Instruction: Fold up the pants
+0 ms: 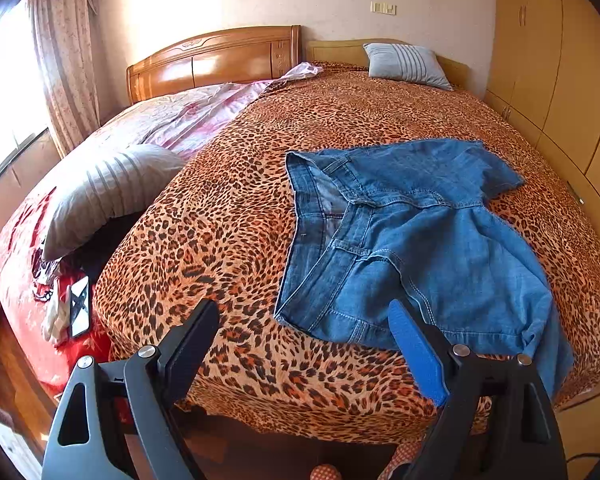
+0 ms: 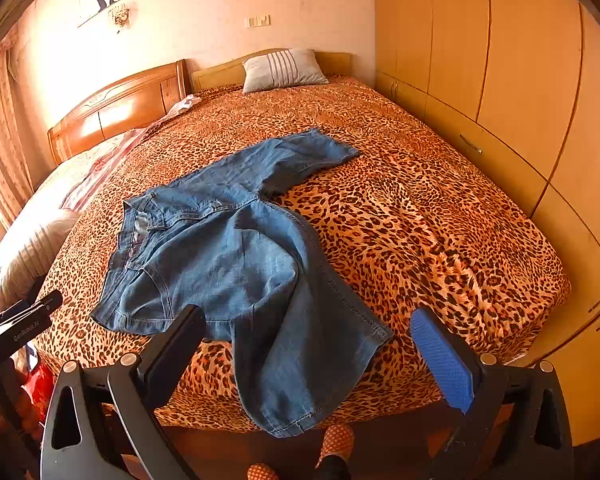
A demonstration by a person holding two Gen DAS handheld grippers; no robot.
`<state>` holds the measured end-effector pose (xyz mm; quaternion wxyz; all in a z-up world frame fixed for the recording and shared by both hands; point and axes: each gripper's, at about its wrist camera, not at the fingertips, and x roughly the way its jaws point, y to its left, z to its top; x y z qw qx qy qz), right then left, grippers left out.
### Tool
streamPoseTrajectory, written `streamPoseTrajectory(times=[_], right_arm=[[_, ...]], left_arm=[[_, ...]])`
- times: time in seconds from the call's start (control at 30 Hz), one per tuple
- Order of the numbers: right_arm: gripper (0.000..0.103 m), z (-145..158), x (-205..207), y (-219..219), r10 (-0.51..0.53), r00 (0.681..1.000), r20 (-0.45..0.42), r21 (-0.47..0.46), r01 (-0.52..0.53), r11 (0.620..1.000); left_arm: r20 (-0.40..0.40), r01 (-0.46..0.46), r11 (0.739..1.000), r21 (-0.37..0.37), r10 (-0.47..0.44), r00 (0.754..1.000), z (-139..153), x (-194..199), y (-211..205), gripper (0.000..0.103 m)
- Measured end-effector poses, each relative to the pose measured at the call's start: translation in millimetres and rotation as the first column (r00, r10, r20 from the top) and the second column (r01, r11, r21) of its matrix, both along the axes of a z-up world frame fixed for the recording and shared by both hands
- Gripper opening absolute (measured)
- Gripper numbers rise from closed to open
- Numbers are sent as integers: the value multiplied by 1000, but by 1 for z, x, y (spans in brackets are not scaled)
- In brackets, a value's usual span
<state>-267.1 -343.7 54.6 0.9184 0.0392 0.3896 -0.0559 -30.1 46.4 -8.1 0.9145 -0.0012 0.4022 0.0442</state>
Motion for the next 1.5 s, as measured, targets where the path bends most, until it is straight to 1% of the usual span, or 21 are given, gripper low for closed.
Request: streamPoseTrajectory(times=[0.17, 0.5, 1.13, 1.5], right_arm=[[103, 0, -1, 0, 1, 1000, 1, -4, -1, 1000], [103, -2, -5, -1, 8, 1000, -9, -8, -8, 1000], [103, -6, -8, -6, -6, 1000, -15, -7, 6, 1000], [103, -4, -10, -9, -9, 1000, -13, -10, 9, 1000]], left_arm=[[18, 12, 1000, -8, -12, 1000, 6, -5, -2, 87], [6, 13, 1000, -4, -13, 1000, 12, -4, -6, 87], [10, 40, 999, 3, -40, 999, 8, -8, -18, 87], [28, 55, 998, 5, -55, 998, 10, -13, -22, 87]])
